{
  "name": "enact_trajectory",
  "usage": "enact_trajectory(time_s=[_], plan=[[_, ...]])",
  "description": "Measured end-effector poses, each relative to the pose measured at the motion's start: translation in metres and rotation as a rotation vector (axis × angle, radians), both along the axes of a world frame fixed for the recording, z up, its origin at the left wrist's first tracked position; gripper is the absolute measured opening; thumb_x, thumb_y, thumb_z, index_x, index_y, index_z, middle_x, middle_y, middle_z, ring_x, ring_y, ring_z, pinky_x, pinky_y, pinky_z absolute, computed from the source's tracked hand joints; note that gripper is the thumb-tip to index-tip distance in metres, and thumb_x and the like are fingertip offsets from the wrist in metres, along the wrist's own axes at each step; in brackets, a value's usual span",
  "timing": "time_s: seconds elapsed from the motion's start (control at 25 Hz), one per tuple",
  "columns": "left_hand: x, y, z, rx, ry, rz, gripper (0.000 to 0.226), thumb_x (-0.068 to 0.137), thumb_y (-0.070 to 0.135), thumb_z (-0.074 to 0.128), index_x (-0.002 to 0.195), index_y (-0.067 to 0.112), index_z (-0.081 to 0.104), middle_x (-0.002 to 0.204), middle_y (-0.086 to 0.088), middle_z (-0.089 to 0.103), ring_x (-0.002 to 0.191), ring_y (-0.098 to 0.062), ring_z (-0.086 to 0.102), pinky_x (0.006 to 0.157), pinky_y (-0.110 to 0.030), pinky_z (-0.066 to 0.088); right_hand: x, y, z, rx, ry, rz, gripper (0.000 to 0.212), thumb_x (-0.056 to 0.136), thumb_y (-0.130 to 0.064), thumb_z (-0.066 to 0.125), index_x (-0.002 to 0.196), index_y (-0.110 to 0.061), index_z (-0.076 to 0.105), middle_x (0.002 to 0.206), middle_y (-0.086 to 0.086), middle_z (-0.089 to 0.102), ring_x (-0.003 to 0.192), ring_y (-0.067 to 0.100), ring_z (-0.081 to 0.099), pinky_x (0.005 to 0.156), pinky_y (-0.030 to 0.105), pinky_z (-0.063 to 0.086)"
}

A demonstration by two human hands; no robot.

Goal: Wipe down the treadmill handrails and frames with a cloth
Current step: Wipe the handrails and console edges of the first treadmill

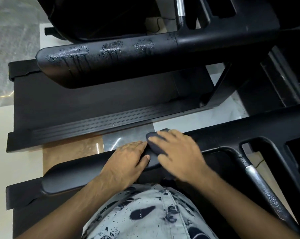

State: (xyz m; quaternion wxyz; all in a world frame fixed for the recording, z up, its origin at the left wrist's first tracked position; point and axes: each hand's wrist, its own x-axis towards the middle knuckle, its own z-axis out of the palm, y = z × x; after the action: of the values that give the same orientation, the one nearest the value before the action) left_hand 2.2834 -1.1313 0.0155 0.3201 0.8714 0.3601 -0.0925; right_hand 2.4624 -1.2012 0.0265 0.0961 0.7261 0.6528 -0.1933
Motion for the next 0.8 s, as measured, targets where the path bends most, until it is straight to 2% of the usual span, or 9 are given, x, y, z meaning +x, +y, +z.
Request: enact_trajectory(time_s=[0.12,0.2,0.28,0.4,0.44,0.56,0.6,0.68,0.8], plan=[[0.011,-0.005,-0.002,-0.009,0.038,0.026,0.056,0.102,0.045,0.030,0.153,0.021,0.027,0.158,0.001,0.031,0.146,-0.011,0.024,0.121,-0.031,0.016,0.048,0.021,0.007,-0.105,-0.149,-0.335,0.044,0.094,-0.042,0.032,0.133,-0.033,0.050,0.140,-0.001,0.054,0.124,0.025,0.045,0.098,0.044,0.039],[0.020,-0.008,-0.002,-0.010,0.042,0.030,0.057,0.102,0.048,0.029,0.152,0.021,0.028,0.157,0.001,0.033,0.146,-0.011,0.026,0.121,-0.033,0.018,0.028,0.009,0.003,-0.007,-0.158,-0.156,0.054,0.090,-0.047,0.029,0.138,-0.032,0.047,0.141,0.000,0.052,0.123,0.025,0.044,0.094,0.045,0.037],[0.030,-0.010,-0.003,-0.003,0.048,0.015,0.059,0.101,0.051,0.027,0.152,0.023,0.028,0.157,0.001,0.033,0.145,-0.011,0.026,0.120,-0.035,0.020,0.026,-0.002,0.005,-0.070,-0.074,-0.012,0.060,0.085,-0.050,0.026,0.142,-0.039,0.041,0.143,-0.003,0.049,0.123,0.024,0.043,0.095,0.045,0.036],[0.040,-0.015,-0.003,0.002,0.071,0.010,0.059,0.101,0.052,0.025,0.153,0.023,0.025,0.159,0.002,0.028,0.147,-0.011,0.022,0.121,-0.035,0.017,0.078,0.021,0.007,-0.136,-0.186,-0.304,0.047,0.092,-0.047,0.029,0.131,-0.032,0.052,0.133,0.002,0.055,0.117,0.026,0.046,0.093,0.045,0.038],[0.044,-0.016,-0.003,0.002,0.070,0.014,0.060,0.101,0.053,0.024,0.153,0.023,0.024,0.159,0.002,0.028,0.147,-0.011,0.022,0.121,-0.035,0.016,0.077,0.018,0.006,-0.110,-0.226,-0.260,0.048,0.093,-0.046,0.030,0.132,-0.029,0.052,0.133,0.003,0.055,0.118,0.026,0.045,0.093,0.045,0.038],[0.056,-0.016,-0.002,-0.005,0.061,0.008,0.063,0.099,0.054,0.021,0.152,0.022,0.027,0.158,0.000,0.033,0.146,-0.012,0.025,0.121,-0.035,0.019,0.050,-0.006,0.007,-0.067,-0.046,-0.015,0.056,0.089,-0.046,0.031,0.144,-0.036,0.041,0.148,-0.004,0.046,0.128,0.022,0.041,0.100,0.045,0.037],[0.060,-0.015,-0.004,-0.005,0.057,0.009,0.061,0.100,0.053,0.024,0.152,0.022,0.028,0.157,0.000,0.033,0.146,-0.012,0.025,0.121,-0.035,0.020,0.073,0.003,0.004,-0.065,0.000,-0.061,0.055,0.090,-0.045,0.031,0.143,-0.037,0.042,0.147,-0.005,0.047,0.127,0.022,0.043,0.099,0.044,0.037],[0.068,-0.017,-0.005,-0.017,0.058,0.022,0.058,0.102,0.049,0.028,0.152,0.022,0.028,0.158,0.001,0.031,0.146,-0.011,0.024,0.121,-0.036,0.019,0.107,0.022,0.003,-0.179,-0.135,-0.293,0.049,0.093,-0.044,0.029,0.135,-0.031,0.051,0.138,0.001,0.053,0.121,0.025,0.046,0.095,0.044,0.038],[0.077,-0.019,-0.003,-0.026,0.055,0.009,0.058,0.101,0.049,0.027,0.153,0.022,0.027,0.158,0.001,0.031,0.147,-0.011,0.024,0.120,-0.036,0.020,0.083,0.000,0.001,-0.096,-0.089,-0.079,0.058,0.090,-0.046,0.025,0.142,-0.032,0.044,0.149,-0.003,0.045,0.132,0.025,0.040,0.102,0.045,0.037]])
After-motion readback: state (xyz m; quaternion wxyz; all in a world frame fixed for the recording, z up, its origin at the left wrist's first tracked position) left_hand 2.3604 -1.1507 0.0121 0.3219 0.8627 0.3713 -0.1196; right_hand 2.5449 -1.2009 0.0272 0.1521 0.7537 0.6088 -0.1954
